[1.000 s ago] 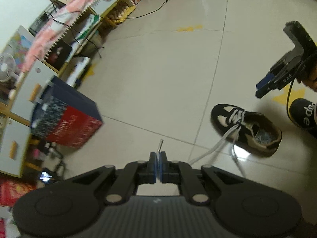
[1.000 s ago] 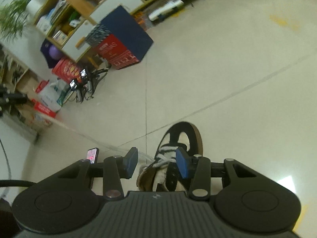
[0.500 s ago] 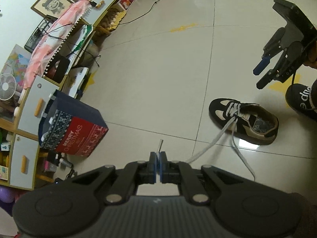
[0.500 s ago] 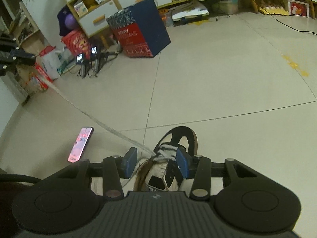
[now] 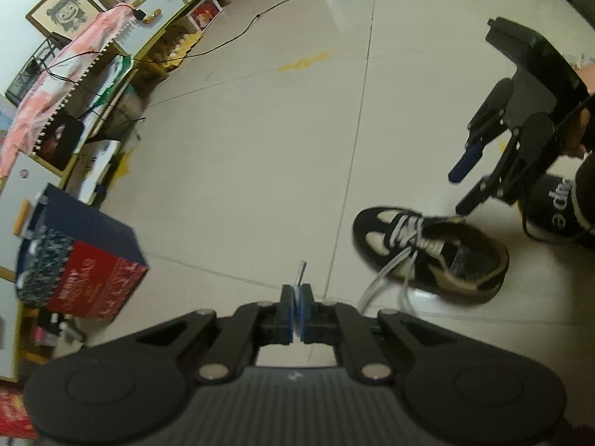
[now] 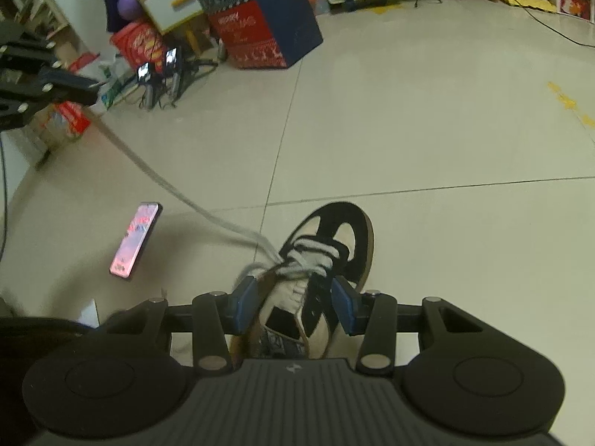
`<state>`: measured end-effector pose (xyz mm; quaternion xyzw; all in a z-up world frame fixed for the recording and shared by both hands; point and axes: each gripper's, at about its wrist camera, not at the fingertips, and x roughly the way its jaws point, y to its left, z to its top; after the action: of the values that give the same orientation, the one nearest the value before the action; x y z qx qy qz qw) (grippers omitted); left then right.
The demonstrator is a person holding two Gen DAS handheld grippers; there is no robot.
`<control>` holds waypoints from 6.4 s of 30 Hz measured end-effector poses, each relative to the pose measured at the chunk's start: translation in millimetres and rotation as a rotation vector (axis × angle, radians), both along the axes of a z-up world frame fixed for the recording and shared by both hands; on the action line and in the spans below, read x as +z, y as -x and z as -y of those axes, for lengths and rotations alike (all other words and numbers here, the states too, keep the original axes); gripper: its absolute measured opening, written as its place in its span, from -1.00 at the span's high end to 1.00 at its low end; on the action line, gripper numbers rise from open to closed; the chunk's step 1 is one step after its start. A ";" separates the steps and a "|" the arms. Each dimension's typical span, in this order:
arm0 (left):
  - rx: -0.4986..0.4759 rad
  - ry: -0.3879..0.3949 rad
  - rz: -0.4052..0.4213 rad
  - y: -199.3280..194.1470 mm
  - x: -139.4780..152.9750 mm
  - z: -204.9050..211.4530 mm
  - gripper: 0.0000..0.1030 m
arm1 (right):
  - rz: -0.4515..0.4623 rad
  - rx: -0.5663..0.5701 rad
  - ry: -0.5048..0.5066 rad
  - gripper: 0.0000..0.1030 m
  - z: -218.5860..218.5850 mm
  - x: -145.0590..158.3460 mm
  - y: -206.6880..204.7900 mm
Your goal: Lace up shoes with both hands
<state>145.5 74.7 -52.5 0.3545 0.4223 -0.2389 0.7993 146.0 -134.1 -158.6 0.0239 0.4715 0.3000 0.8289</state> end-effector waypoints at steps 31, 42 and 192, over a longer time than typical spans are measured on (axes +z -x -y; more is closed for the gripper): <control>0.094 0.348 -0.116 10.6 -157.3 46.4 0.94 | 0.044 0.108 0.072 -0.04 -13.7 -35.4 16.1; 0.058 0.370 -0.129 5.3 -153.2 58.8 0.94 | 0.082 0.110 0.085 0.04 -24.4 -36.4 18.2; 0.132 0.482 -0.230 -7.4 -181.8 70.7 0.59 | -0.479 -0.525 -0.650 0.90 64.9 -117.0 -29.9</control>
<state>152.9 4.1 -234.3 0.0965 0.4635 -0.3186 0.8212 175.8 -199.0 -275.6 0.4683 0.5090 0.1985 0.6944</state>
